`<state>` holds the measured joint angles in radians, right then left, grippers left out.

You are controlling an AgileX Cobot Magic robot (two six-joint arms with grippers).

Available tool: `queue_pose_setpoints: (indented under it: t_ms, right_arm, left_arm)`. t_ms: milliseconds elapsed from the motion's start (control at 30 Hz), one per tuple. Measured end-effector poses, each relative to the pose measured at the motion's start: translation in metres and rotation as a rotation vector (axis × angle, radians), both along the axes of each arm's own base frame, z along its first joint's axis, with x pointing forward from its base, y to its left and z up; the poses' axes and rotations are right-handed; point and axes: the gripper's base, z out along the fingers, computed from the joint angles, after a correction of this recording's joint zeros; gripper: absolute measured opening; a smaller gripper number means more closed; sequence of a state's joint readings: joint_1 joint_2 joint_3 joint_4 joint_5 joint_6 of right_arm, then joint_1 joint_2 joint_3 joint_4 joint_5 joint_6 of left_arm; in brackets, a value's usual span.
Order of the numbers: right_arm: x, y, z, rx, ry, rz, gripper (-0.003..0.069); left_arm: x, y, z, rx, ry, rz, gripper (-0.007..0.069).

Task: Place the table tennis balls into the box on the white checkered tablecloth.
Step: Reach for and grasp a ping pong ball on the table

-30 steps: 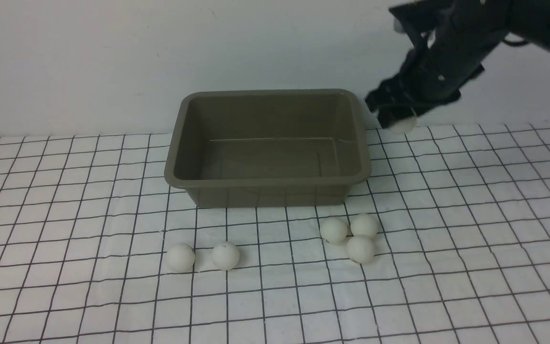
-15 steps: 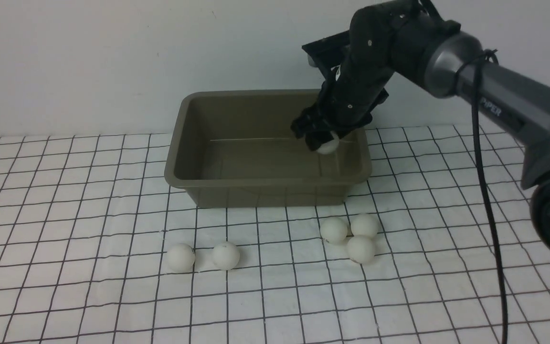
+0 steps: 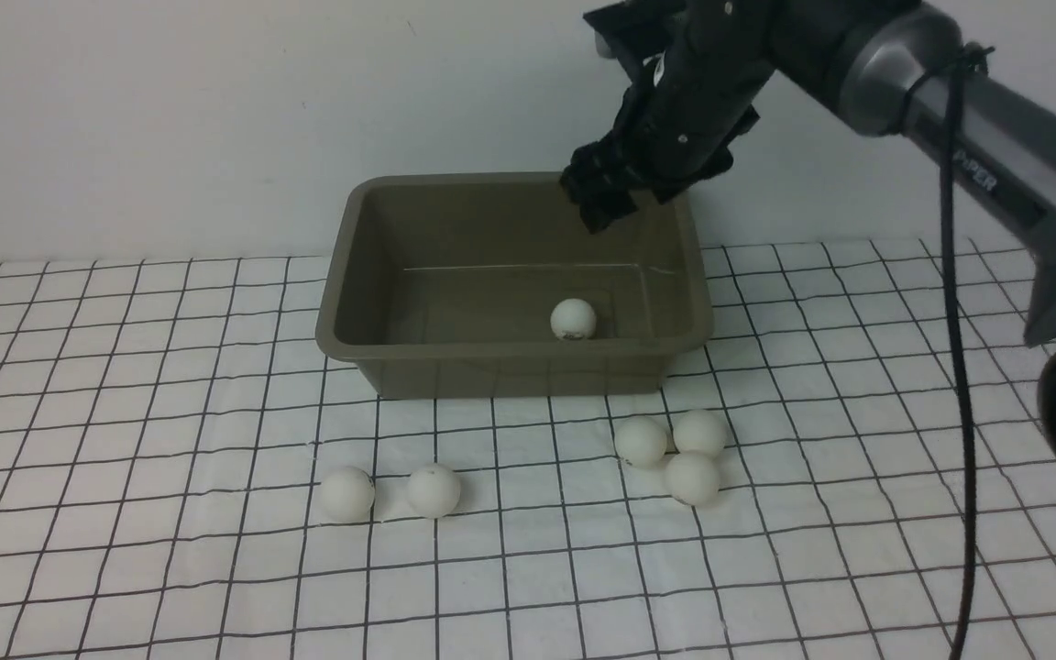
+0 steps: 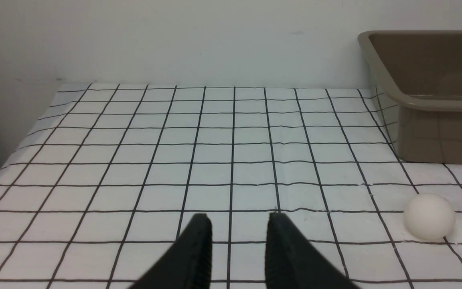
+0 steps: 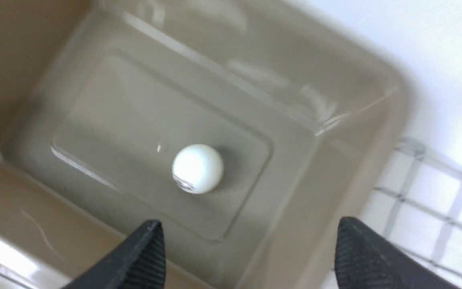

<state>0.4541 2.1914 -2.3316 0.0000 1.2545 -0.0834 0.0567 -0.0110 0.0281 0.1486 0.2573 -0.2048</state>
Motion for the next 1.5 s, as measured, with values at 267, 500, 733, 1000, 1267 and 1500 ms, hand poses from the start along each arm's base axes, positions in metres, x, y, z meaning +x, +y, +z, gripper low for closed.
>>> queue_pose_setpoints:
  t_ms: [267,500,733,1000,1267,1500]
  right_arm:
    - [-0.064,-0.033,0.045,-0.02,0.005,-0.011,0.0513]
    - [-0.111,-0.055,0.0,-0.101,0.2,-0.008,0.0513]
    - [-0.13,-0.058,-0.074,-0.063,0.288,-0.026,0.0513]
    - [-0.118,-0.05,-0.114,0.019,0.295,-0.106,0.0513]
    - [-0.109,-0.041,-0.14,0.043,0.318,-0.137,0.0513]
    - [-0.105,-0.035,-0.156,0.042,0.33,-0.147,0.0513]
  left_arm:
    - [0.0,0.0,0.0,0.0,0.001,0.0,0.0174]
    - [0.0,0.0,0.0,0.0,0.003,0.0,0.0174]
    - [0.0,0.0,0.0,0.0,0.003,0.0,0.0174]
    - [0.0,0.0,0.0,0.0,0.003,0.0,0.0174]
    - [0.0,0.0,0.0,0.0,0.004,0.001,0.0174]
    - [0.0,0.0,0.0,0.0,0.004,0.001,0.0174]
